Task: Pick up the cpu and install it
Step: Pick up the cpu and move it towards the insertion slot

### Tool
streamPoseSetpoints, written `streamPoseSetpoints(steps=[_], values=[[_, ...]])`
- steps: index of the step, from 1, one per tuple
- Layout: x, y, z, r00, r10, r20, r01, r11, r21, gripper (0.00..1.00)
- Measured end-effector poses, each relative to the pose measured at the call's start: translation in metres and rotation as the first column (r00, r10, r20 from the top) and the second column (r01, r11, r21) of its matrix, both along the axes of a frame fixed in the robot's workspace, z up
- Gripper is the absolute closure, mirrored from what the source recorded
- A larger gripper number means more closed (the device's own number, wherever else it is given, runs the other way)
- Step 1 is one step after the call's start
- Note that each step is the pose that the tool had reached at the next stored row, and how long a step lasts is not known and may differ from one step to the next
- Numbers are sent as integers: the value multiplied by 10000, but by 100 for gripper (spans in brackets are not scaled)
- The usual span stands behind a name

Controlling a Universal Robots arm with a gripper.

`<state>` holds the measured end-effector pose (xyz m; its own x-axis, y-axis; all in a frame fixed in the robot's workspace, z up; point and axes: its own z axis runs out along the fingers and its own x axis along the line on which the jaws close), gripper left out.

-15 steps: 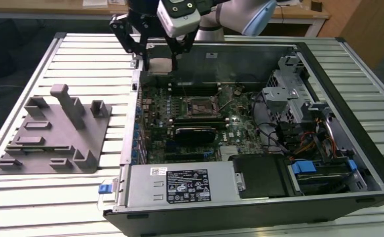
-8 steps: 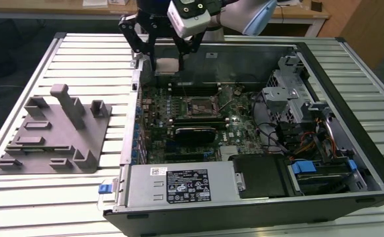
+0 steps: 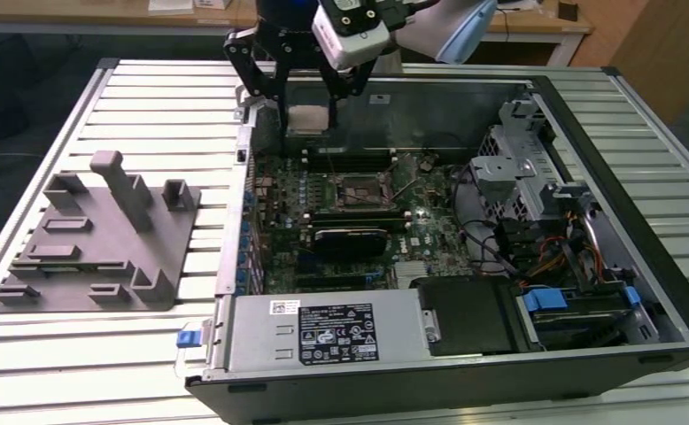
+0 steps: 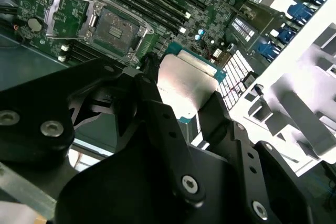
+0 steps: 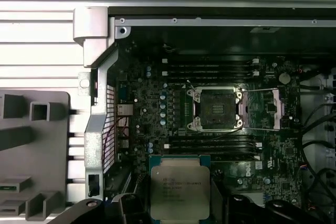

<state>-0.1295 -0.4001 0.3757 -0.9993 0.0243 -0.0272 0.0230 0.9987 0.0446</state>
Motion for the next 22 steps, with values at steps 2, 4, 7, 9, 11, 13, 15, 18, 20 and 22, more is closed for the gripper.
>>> streamPoseSetpoints(steps=[2,4,7,9,11,13,15,18,20,22], values=[[1,0,-1,10000,1,1,-1,10000,0,45],[8,1,-12,10000,2,0,-2,10000,-1,45],[43,4,-39,10000,1,0,-1,10000,-1,45],[74,6,-61,10000,0,-1,0,10000,-1,45],[109,8,-90,10000,-1,0,1,10000,0,45],[146,12,-119,10000,-2,-2,2,10000,0,45],[179,14,-151,10000,-1,-4,1,10000,0,45],[222,19,-199,10000,0,-8,0,10000,0,45],[244,21,-235,10000,-1,-11,1,10000,0,45],[265,22,-268,10000,-1,-14,1,10000,0,45]])
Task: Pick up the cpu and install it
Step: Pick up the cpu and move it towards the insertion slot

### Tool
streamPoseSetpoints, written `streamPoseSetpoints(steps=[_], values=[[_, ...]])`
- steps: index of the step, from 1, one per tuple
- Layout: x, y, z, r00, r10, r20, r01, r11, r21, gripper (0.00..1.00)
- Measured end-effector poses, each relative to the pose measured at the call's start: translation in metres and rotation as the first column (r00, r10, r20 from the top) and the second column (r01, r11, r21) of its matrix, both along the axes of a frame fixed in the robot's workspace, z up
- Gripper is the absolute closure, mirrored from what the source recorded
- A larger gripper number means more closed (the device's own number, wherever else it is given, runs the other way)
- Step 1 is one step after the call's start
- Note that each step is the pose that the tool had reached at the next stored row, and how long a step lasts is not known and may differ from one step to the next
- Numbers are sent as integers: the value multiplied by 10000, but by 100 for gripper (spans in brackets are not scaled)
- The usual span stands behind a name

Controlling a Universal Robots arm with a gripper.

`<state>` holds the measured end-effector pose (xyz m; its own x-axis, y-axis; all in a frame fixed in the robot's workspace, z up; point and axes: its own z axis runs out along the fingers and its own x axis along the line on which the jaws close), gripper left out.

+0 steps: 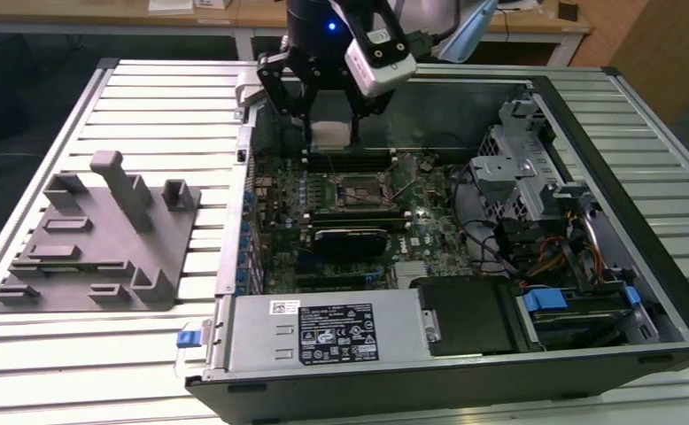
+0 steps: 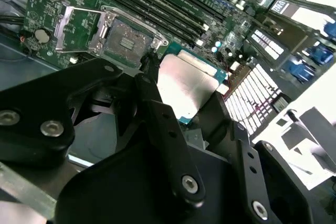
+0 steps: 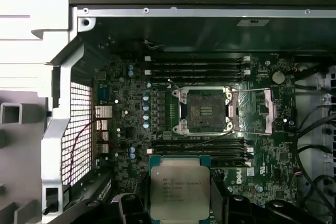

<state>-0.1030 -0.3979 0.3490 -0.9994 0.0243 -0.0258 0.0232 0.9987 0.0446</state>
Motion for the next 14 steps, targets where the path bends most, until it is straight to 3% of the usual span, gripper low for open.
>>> streamPoseSetpoints(steps=[14], values=[[63,13,-253,10000,-1,-16,1,10000,0,45]])
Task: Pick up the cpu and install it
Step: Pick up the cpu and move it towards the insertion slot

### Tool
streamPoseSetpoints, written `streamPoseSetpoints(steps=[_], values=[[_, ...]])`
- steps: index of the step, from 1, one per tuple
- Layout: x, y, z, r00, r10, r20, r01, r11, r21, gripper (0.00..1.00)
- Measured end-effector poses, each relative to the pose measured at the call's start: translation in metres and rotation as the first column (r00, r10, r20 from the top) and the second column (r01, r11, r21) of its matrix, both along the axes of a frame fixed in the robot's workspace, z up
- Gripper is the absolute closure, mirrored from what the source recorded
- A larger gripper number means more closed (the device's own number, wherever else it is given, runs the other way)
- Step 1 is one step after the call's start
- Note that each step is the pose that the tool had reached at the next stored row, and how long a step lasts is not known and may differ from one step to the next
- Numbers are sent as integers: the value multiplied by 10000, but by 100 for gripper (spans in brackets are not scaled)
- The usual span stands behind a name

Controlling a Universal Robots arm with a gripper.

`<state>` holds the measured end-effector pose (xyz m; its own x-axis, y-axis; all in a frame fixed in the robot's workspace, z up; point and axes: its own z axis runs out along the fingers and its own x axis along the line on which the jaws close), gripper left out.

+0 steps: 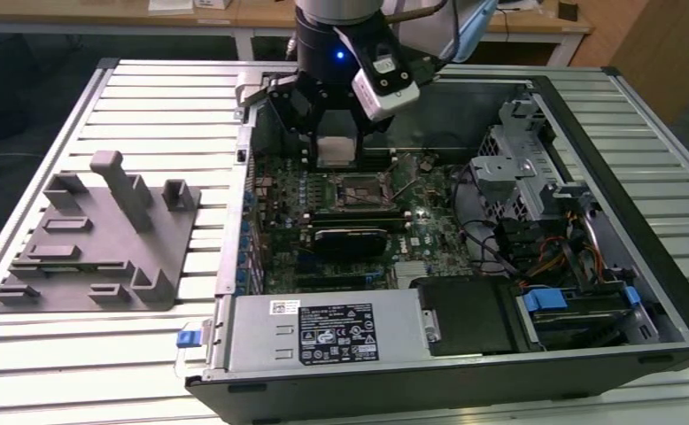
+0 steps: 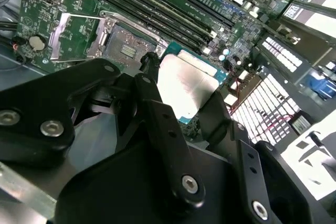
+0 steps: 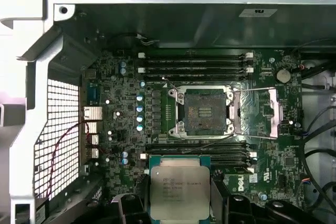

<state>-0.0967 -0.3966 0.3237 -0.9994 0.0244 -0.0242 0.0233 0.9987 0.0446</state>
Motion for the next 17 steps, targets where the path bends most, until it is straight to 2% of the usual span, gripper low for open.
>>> streamPoseSetpoints(steps=[8,17], values=[[33,51,-135,10000,0,-6,0,10000,-1,45],[141,126,-252,10000,1,-12,-1,10000,0,45]])
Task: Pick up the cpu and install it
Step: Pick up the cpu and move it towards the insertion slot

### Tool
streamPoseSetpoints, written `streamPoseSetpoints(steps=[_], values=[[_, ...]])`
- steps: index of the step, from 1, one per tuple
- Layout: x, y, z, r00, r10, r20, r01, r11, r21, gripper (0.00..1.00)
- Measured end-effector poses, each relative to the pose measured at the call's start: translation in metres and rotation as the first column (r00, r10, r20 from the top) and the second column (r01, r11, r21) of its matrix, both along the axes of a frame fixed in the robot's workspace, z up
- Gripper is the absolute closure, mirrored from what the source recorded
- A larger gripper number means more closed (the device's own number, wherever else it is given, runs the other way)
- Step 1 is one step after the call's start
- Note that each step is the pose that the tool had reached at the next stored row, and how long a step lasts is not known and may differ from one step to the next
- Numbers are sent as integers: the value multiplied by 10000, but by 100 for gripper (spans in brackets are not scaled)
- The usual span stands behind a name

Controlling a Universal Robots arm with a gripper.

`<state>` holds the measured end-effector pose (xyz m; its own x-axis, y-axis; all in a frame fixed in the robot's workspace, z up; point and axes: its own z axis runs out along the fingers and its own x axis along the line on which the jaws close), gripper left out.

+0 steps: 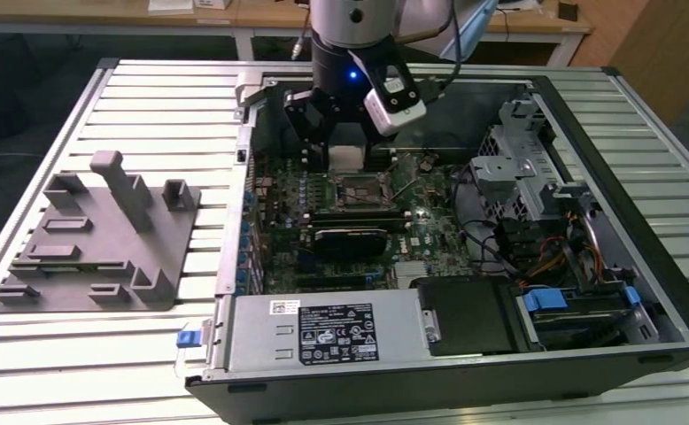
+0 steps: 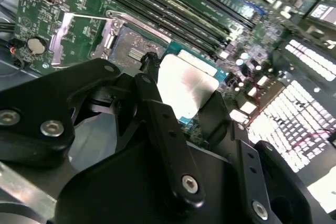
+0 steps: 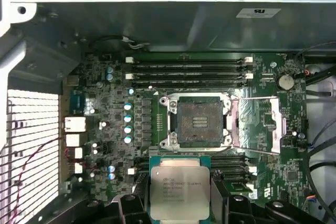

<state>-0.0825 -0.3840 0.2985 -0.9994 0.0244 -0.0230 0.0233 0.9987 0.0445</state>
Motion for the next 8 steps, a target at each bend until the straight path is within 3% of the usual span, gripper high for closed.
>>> streamPoseSetpoints(steps=[8], values=[[108,53,-107,10000,0,-13,0,10000,0,45]])
